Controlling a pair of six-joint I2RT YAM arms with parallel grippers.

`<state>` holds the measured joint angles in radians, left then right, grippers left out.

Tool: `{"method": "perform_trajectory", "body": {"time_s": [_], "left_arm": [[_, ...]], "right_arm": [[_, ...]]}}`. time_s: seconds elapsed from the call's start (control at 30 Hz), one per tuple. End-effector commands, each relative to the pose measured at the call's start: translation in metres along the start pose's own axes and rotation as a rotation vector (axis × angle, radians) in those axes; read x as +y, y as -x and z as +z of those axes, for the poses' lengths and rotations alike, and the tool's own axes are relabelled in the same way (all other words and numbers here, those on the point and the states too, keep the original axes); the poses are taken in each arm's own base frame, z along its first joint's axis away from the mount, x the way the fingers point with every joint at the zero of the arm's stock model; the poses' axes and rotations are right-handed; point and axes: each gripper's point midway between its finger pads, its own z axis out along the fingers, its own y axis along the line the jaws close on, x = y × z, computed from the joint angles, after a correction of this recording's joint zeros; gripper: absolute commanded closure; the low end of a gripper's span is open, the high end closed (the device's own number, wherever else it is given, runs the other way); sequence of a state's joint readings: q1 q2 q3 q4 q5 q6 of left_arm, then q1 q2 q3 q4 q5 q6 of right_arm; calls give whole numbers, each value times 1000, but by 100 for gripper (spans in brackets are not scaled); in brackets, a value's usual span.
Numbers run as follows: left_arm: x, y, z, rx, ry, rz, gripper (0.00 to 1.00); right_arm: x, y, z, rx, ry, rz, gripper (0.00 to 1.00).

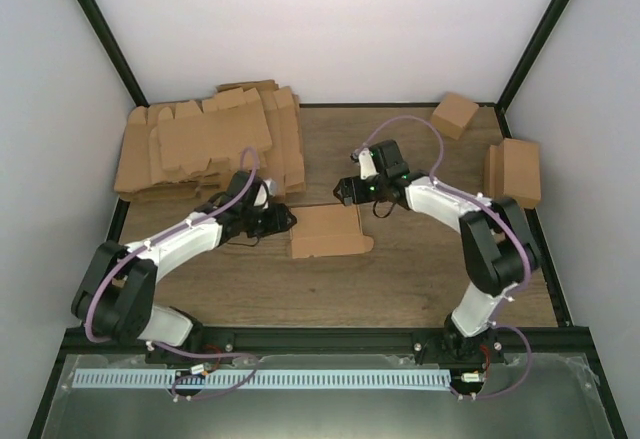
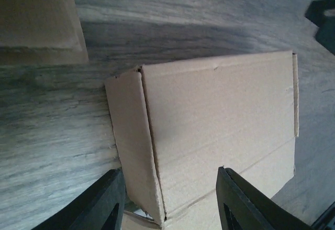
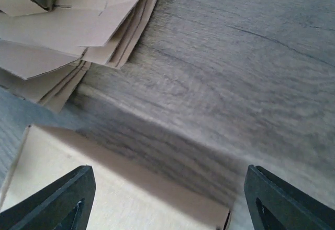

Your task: Fold the paper box

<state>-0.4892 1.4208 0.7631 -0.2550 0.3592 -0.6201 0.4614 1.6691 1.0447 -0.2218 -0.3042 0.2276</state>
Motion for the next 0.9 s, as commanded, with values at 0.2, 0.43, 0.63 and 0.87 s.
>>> {"method": "perform_trajectory", "body": {"time_s": [0.2, 0.43, 0.63, 0.87], "left_arm": [[-7, 18, -19, -74, 19, 59, 49], [-2, 6, -31, -54, 41, 78, 49], [-4, -1, -35, -27, 33, 89, 48], [-6, -6, -42, -19, 19, 87, 49]], "right_arm": [[30, -29, 27, 159, 288, 0, 25], [45, -75, -6, 181, 377, 71, 35], [45, -81, -10, 177, 382, 93, 43], [41, -75, 10, 197, 383, 134, 52]]}}
